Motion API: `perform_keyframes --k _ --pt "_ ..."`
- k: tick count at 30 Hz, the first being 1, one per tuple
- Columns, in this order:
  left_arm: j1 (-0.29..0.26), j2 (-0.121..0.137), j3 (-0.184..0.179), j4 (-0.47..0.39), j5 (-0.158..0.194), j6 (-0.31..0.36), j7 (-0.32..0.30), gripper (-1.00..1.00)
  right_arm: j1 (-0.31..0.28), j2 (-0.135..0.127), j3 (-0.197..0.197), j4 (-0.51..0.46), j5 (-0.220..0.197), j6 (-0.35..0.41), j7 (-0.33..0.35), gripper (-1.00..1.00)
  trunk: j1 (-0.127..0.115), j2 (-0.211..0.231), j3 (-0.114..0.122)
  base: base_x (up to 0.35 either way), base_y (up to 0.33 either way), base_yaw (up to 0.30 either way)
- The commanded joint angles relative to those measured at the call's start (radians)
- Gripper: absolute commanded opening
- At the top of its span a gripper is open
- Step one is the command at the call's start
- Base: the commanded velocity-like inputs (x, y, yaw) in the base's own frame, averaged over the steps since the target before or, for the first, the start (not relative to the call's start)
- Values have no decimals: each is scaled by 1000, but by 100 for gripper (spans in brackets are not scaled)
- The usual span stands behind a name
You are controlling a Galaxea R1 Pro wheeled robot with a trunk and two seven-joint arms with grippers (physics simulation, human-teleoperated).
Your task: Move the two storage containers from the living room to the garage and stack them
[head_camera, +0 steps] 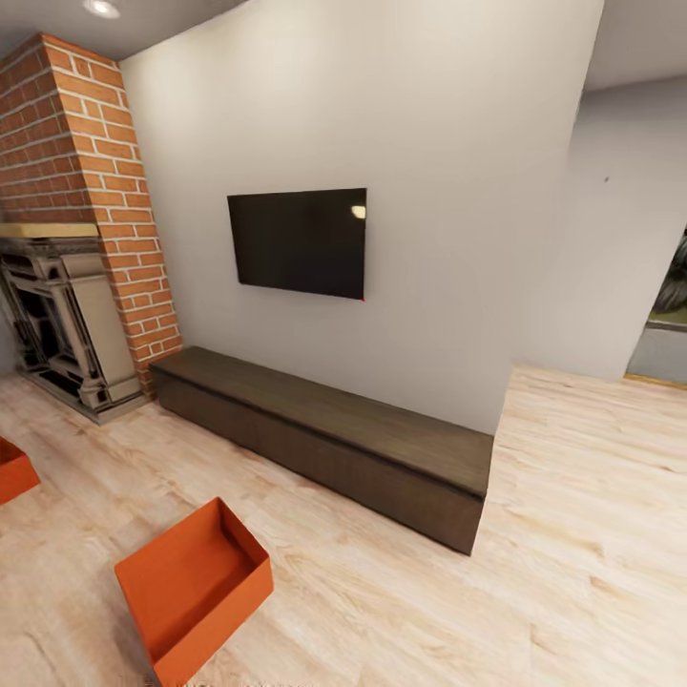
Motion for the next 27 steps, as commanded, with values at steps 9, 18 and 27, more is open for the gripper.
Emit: perform_keyframes --k 9,18,27 --pt "0 -1 4 0 3 -3 1 100 -1 0 3 3 -2 -9 3 100 0 -1 0 0 0 300" --pt "0 -2 8 0 3 -3 1 100 -1 -1 7 3 8 -11 3 100 0 -1 2 0 0 300" --pt "0 -3 9 1 3 -3 1 100 -1 -7 23 1 21 -11 4 100 0 -1 2 0 0 50"
